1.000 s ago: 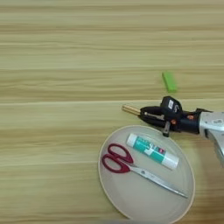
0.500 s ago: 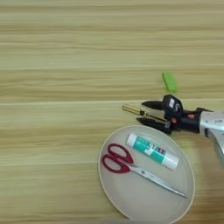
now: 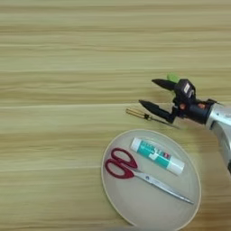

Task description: Move the objects on the table

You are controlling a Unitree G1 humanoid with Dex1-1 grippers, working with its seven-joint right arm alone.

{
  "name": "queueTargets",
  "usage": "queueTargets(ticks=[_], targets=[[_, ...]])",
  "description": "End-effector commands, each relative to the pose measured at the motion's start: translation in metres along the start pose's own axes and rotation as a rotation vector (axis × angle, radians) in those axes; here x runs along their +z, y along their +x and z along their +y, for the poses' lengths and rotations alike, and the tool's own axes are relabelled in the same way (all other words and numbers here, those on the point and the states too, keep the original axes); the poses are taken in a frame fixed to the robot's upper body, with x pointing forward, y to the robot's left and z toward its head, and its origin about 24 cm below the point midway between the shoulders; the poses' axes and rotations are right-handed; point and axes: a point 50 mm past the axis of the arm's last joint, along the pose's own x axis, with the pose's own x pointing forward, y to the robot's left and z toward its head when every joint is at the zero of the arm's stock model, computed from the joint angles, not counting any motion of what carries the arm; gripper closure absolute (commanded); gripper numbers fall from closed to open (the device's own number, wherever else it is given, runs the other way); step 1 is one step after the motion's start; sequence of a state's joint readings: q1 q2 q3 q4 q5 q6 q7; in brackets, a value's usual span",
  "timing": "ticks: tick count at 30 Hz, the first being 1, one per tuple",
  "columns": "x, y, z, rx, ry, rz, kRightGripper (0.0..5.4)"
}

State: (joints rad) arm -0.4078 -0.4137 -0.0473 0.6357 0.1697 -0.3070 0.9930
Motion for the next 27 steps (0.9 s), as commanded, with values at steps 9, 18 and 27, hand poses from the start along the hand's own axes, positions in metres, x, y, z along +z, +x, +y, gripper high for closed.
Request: queueTargets(ticks=[9, 18, 27], targets=[[0.026, 0.01, -0.05, -0.345, -0.078, 0.004, 0.03], [0.014, 0.015, -0.055, -0.453, -0.06, 0.094, 0.03], [-0.001, 0.014, -0.058, -0.522, 0.003, 0.187, 0.03]])
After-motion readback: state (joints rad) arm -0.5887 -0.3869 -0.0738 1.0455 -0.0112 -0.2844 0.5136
